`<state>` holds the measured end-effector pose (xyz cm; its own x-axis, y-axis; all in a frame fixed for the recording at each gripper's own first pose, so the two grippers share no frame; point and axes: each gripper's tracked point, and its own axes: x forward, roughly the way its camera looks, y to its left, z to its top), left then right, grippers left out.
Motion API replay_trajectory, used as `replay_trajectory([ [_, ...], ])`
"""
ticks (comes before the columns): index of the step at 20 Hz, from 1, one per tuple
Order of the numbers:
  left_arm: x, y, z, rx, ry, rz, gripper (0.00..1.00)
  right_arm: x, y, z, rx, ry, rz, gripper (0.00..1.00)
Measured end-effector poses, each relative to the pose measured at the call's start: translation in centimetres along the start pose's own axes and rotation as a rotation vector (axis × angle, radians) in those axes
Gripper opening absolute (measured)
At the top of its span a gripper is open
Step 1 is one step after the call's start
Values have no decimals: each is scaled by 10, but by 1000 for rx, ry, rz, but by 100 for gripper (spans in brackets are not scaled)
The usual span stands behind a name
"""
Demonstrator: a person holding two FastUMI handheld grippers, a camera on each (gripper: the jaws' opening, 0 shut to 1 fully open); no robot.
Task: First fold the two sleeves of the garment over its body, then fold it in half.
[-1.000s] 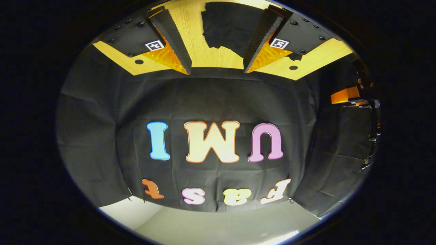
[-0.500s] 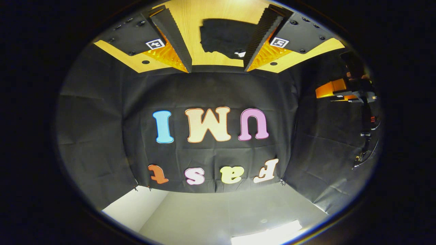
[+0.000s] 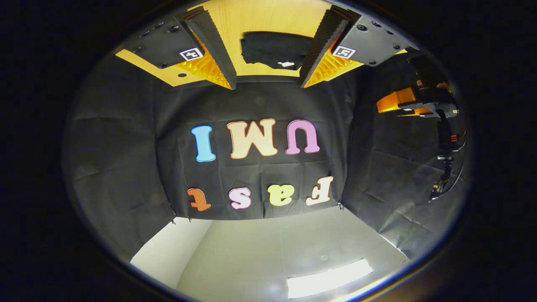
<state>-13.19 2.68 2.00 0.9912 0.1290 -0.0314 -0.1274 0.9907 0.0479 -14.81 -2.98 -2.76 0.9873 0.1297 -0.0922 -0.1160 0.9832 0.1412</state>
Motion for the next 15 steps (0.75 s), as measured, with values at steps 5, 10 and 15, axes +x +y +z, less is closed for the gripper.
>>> replay_trajectory([
  [5, -9, -4, 16, 21, -14, -16, 92, -17, 7, 12, 14, -27, 12, 96],
  [10, -20, -8, 27, 10, -43, -25, 92, -26, 4, 19, 13, -47, 20, 94],
  [15, -28, -12, 28, 25, -49, -39, 93, -30, 6, 22, 14, -69, 29, 94],
])
